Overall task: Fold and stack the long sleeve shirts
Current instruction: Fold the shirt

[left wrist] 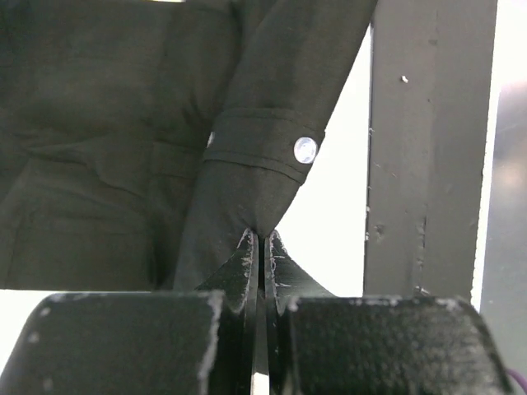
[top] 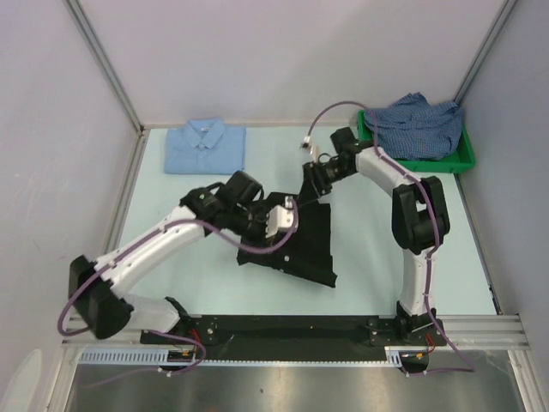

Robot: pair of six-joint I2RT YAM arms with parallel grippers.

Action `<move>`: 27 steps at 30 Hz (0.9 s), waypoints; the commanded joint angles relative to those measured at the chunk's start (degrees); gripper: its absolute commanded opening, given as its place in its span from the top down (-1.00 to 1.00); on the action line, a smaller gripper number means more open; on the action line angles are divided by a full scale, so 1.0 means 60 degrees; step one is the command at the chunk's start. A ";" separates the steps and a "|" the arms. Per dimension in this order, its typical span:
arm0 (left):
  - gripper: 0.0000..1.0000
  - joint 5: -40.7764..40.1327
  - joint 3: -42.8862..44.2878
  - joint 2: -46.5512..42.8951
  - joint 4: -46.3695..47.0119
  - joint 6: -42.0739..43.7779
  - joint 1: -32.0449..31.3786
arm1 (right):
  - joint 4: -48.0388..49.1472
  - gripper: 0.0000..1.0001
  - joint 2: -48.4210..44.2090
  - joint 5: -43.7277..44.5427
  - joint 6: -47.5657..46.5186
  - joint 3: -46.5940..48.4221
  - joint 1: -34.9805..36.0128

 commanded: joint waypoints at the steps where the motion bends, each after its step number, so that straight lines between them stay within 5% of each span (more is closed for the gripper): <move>1: 1.00 0.1526 0.1825 0.1794 -0.0767 0.1097 0.1212 | -0.1103 -0.46 0.0380 -0.0402 -0.0243 0.1296 -0.0885; 7: 0.92 0.2112 0.5134 0.5625 -0.2289 0.2211 0.2618 | -0.1454 -0.83 0.0584 -0.0445 -0.0316 0.1898 -0.1984; 15: 0.33 0.2536 0.8900 0.9252 -0.3390 0.2374 0.4242 | -0.2085 -0.87 0.1258 -0.0709 -0.0638 0.2134 -0.2658; 20: -0.19 0.3691 0.8686 0.9138 -0.3363 0.1482 0.5314 | -0.1764 -0.86 0.0982 -0.0432 -0.0624 0.1141 -0.2645; 27: -0.27 0.3752 0.5291 0.7643 -0.0523 -0.0657 0.5725 | -0.0942 -0.65 0.0132 0.0960 -0.0784 -0.0633 -0.2630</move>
